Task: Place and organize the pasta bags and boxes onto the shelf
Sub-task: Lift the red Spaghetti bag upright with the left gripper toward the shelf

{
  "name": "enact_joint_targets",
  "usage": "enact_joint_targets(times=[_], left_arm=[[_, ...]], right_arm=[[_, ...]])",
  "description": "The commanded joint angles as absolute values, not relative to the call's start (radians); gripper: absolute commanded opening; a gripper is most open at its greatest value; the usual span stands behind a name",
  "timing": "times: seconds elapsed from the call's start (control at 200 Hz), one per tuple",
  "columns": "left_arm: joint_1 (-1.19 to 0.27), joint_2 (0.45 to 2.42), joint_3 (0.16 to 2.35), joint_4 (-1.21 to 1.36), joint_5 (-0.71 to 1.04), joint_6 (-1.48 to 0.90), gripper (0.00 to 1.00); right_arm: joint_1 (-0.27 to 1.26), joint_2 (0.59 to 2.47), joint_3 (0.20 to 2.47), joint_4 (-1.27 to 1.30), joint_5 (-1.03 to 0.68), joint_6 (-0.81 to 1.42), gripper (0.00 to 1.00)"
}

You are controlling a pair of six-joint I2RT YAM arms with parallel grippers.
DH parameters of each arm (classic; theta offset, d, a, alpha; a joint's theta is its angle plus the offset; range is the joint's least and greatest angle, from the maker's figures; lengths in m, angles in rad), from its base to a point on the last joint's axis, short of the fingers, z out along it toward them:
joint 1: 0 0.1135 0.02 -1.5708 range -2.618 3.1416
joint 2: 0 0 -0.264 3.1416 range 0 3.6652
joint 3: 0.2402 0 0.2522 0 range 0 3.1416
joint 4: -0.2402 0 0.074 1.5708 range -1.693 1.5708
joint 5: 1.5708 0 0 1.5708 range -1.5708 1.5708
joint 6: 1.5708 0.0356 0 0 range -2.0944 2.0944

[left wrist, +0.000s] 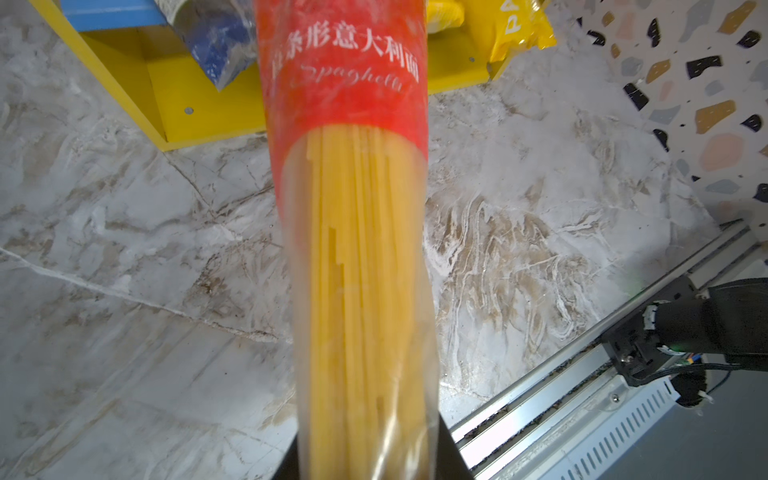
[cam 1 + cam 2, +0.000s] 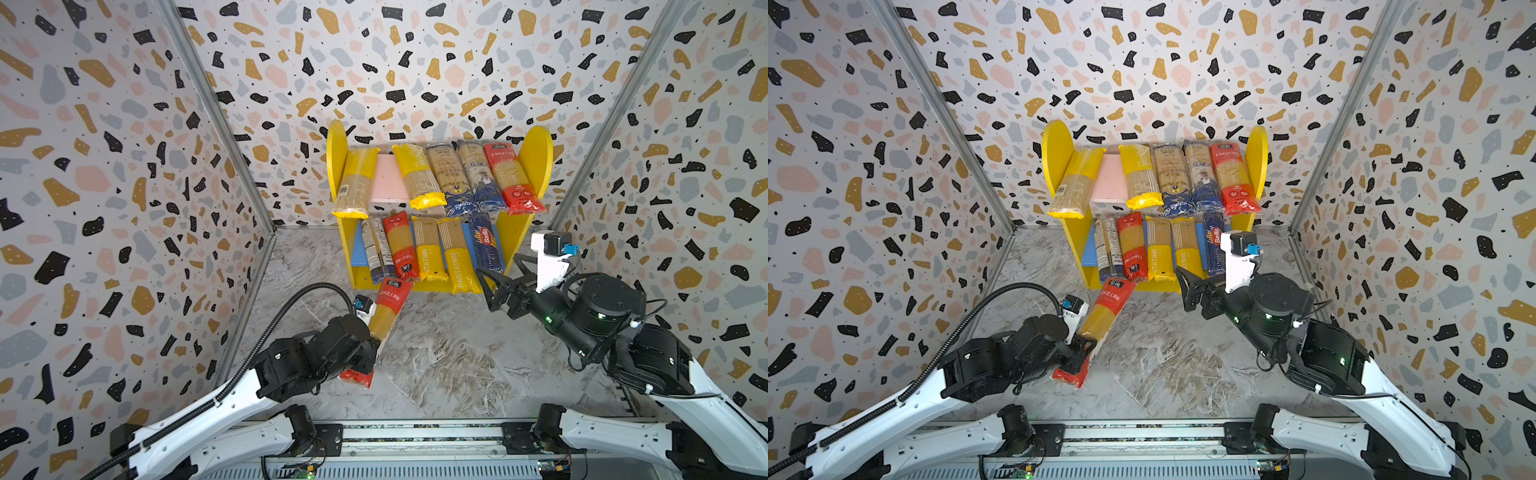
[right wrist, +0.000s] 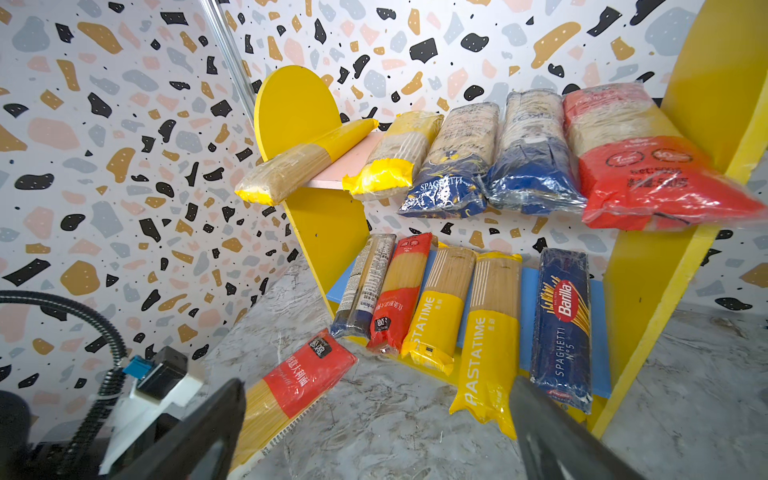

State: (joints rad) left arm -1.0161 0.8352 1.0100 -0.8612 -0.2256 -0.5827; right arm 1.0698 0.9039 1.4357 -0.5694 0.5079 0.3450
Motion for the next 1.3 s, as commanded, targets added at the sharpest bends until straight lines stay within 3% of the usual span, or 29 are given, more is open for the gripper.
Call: enact_joint_targets(times=[0.0, 0.801, 1.297], left_arm=[[-1.019, 0.798, 1.109, -0.731, -0.249, -0.528, 0.0], [-1.02, 0.88, 1.557, -0.757, -0.233, -0.365, 0.0], [-1.019, 1.243, 2.048, -0.73, -0.468, -0.227, 0.0]], right_arm=[[1.071, 0.907, 1.481, -0.56, 0.526, 0.323, 0.99], [1.07, 0.951, 1.591, -0.581, 0.534, 0.299, 0.99], [1.069, 0.947, 1.619, -0.589, 0.528, 0.297, 0.99]])
